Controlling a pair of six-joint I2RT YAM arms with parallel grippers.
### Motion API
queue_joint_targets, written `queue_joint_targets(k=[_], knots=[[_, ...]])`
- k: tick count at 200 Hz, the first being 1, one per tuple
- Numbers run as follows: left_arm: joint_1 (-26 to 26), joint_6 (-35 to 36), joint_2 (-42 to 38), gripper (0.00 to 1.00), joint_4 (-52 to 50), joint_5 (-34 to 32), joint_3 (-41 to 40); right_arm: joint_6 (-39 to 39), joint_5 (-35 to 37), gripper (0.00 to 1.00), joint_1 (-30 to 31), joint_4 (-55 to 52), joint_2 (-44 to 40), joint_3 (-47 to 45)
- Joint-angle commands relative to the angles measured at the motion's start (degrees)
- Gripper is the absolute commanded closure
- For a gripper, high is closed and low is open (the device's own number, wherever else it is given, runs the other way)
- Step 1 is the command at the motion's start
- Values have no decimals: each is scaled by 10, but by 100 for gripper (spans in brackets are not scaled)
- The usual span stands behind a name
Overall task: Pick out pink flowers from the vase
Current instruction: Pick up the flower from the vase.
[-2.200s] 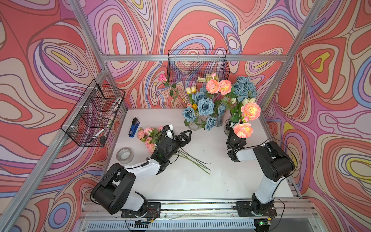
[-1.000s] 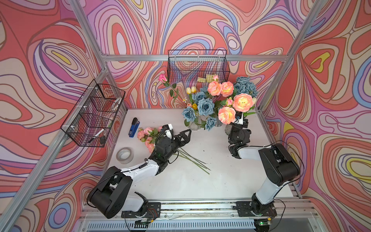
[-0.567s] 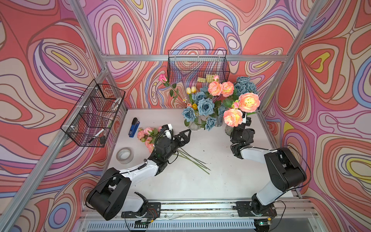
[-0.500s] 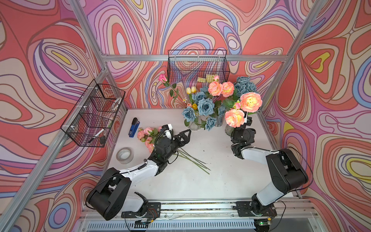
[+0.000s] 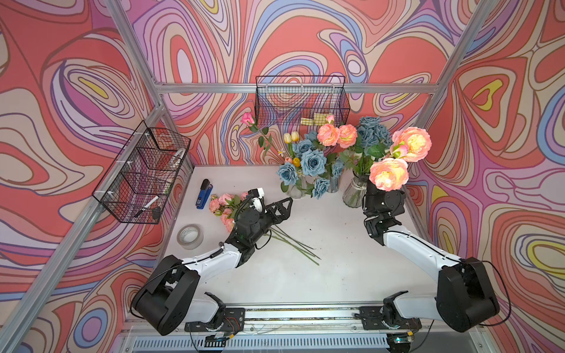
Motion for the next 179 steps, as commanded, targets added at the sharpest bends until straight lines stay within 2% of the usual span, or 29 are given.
queue_joint_targets(k=[1,62,148,179], knots=[[4,23,-6,0,57,25,1,37,-19,100,-4,-79,-27,20],[6,85,-26,0,44,60,14,84,-34,100,-4,-207,-114,30],[6,101,-18,0,133,85,-11,146,-63,100,-4,-402,-201,112],[6,140,-28,6,144,123,-11,163,-82,100,-4,-488,-204,156]])
